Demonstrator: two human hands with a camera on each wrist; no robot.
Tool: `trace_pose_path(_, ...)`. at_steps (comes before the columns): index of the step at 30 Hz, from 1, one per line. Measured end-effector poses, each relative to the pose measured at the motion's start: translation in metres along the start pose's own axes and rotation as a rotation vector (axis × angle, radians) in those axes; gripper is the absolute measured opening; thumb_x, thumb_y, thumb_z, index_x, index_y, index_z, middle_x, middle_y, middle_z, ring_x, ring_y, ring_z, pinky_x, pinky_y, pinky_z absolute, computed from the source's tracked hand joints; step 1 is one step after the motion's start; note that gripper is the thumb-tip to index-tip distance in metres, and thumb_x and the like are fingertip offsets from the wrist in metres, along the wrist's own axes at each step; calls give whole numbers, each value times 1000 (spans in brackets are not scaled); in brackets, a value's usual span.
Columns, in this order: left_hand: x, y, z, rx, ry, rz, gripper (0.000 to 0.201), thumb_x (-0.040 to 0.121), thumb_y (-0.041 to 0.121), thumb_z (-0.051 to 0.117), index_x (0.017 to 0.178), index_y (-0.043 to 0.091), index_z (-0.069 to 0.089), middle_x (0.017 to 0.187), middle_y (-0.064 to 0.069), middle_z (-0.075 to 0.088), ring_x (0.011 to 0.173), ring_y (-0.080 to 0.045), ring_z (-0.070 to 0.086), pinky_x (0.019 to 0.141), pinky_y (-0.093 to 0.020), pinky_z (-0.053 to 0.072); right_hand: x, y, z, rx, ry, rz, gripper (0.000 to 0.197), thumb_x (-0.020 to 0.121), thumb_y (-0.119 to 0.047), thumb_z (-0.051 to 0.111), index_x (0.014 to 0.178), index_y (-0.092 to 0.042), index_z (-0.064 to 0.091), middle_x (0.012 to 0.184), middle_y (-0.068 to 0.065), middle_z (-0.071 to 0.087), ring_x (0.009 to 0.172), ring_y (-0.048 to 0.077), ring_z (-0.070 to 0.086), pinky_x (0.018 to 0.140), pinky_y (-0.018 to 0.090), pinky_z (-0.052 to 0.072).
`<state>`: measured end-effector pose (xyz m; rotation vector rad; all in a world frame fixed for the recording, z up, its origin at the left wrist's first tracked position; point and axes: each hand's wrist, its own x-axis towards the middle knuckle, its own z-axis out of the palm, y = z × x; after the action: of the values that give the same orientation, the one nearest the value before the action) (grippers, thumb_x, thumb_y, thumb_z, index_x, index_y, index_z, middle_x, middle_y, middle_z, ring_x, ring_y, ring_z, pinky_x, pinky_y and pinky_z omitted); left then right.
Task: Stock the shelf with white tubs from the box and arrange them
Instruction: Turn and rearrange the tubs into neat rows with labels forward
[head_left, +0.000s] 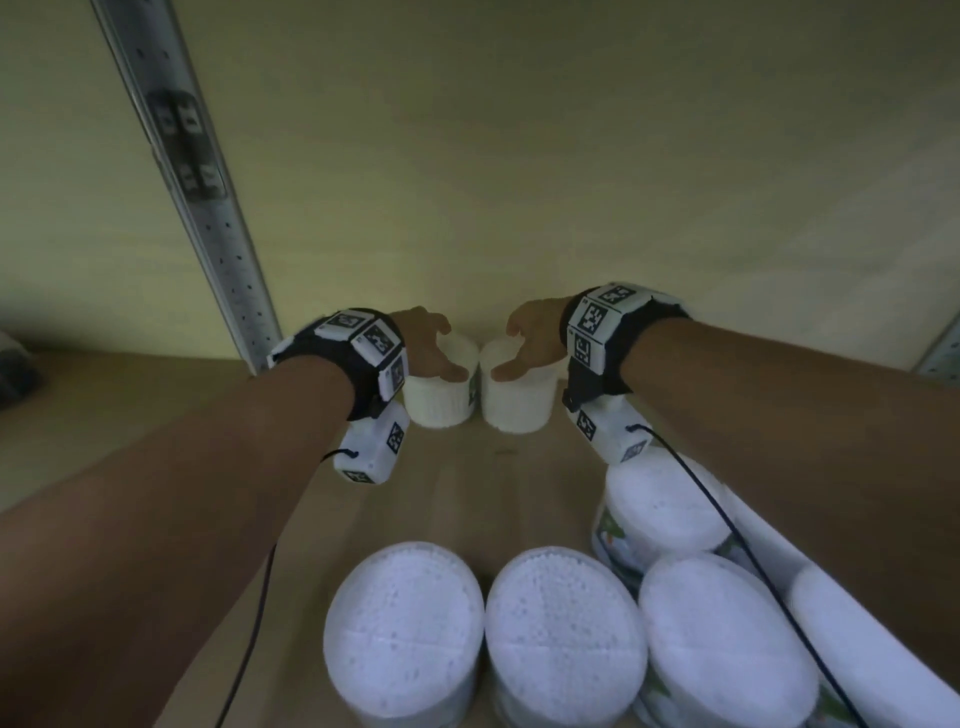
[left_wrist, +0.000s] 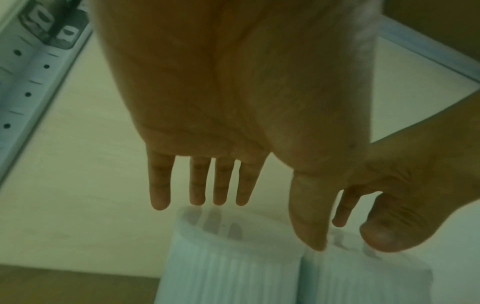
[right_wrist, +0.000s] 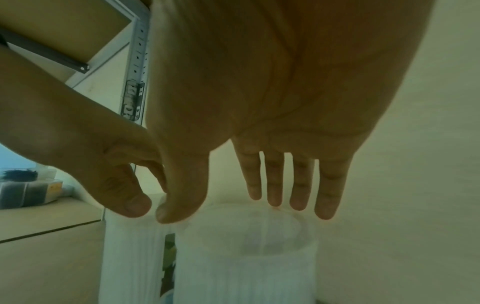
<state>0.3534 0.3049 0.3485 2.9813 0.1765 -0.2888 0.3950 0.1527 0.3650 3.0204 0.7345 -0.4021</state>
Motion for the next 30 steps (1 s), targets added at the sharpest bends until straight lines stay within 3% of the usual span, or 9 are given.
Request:
trace_pose_path(3,6,-4,2,21,-10,-12,87,83,53,64,150,15,26,155,-8,25,142,-27,29,115,-40,29,5,-4,6,-9,1,29,73,92,-46,55,143,4,38,149,19,39,136,29,42,109,34,36)
trace_pose_path(8,9,-5,3,76,13,-1,83,84,54,61,150,16,27,154,-8,23,142,-28,28,114,-38,29,6,-2,3,-25,2,25,76,84,-52,64,139,-2,47,145,18,46,130,30,49,105,37,41)
trace_pose_path(11,8,-5,1,94,7,0,80,87,53,59,150,17,26,154,-9,22,141,-28,29,112,-38,29,5,-2,2,-33,-9,31,75,88,-51,58,140,2,43,145,17,43,130,29,46,105,33,39)
trace_pose_path(16,7,-3,3,107,21,8,82,86,53,60,149,15,26,153,-10,24,140,-29,30,111,-37,30,0,0,0,-94,-39,-26,78,87,-45,63,148,-10,30,152,9,30,137,26,37,109,33,33)
trace_pose_path(20,3,-2,6,105,46,1,95,69,64,60,146,15,33,149,-8,31,135,-28,37,107,-35,34,-3,0,-5,-132,-101,-98,79,86,-31,68,150,-14,25,156,6,24,143,24,29,112,31,28)
trace_pose_path(22,5,-4,7,101,56,-5,85,80,56,64,147,16,31,150,-8,29,137,-29,35,108,-36,34,-6,0,-9,-132,-127,-132,79,87,-22,68,151,-15,23,158,5,22,144,22,26,112,29,27)
trace_pose_path(24,8,-6,8,94,55,-8,81,85,52,62,149,15,27,151,-9,26,138,-30,32,108,-37,32,-8,-1,-10,-123,-137,-143,81,85,-18,70,151,-18,23,158,4,21,144,23,26,115,34,28)
trace_pose_path(27,7,-5,9,90,58,3,81,85,51,63,148,15,28,151,-10,27,138,-30,32,109,-37,32,-8,-1,-8,-53,-99,-95,78,86,-26,70,150,-20,26,156,4,23,142,26,29,114,37,31)
trace_pose_path(30,6,-6,9,83,77,8,80,80,50,68,145,17,34,148,-8,33,135,-28,38,107,-36,35,-5,-1,-5,-91,-33,-19,76,88,-52,57,148,-11,32,152,9,32,137,28,37,110,35,33)
